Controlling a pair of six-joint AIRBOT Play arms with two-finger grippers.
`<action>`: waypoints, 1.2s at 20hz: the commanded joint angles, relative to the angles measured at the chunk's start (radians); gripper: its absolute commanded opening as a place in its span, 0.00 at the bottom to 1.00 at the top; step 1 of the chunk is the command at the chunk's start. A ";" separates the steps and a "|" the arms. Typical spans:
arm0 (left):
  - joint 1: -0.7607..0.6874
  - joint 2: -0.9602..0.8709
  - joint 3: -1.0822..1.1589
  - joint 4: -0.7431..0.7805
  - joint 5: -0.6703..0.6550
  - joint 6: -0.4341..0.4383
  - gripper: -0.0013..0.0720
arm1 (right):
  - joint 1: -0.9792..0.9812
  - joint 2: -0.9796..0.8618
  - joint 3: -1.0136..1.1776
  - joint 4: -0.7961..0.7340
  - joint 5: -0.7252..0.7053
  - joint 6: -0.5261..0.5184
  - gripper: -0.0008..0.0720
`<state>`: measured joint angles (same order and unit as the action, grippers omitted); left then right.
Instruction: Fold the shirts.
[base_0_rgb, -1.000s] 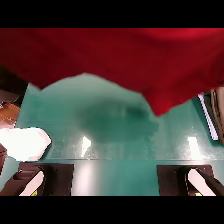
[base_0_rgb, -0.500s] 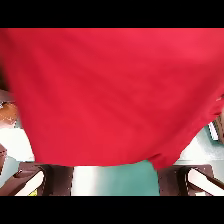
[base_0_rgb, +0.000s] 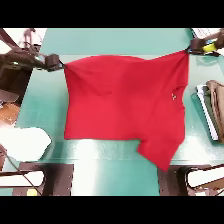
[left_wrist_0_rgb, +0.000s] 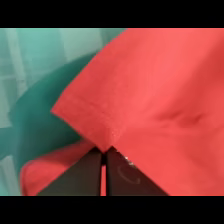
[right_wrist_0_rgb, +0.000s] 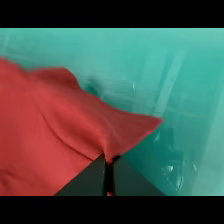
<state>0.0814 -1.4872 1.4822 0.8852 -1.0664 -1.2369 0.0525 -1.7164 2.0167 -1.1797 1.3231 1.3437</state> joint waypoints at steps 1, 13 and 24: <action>0.000 -0.117 -0.013 -0.004 0.214 0.032 0.05 | 0.024 -0.121 0.002 -0.016 -0.144 0.011 0.03; 0.211 0.022 -0.016 0.105 -0.277 -0.047 0.67 | -0.084 0.027 -0.071 -0.016 0.286 -0.019 0.60; 0.230 0.454 -0.901 0.095 -0.174 -0.018 0.78 | -0.115 0.482 -0.724 -0.017 0.096 -0.055 0.60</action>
<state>0.3088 -1.1069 0.7467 0.9951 -1.2709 -1.2724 -0.0593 -1.3281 1.4178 -1.1961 1.4788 1.2953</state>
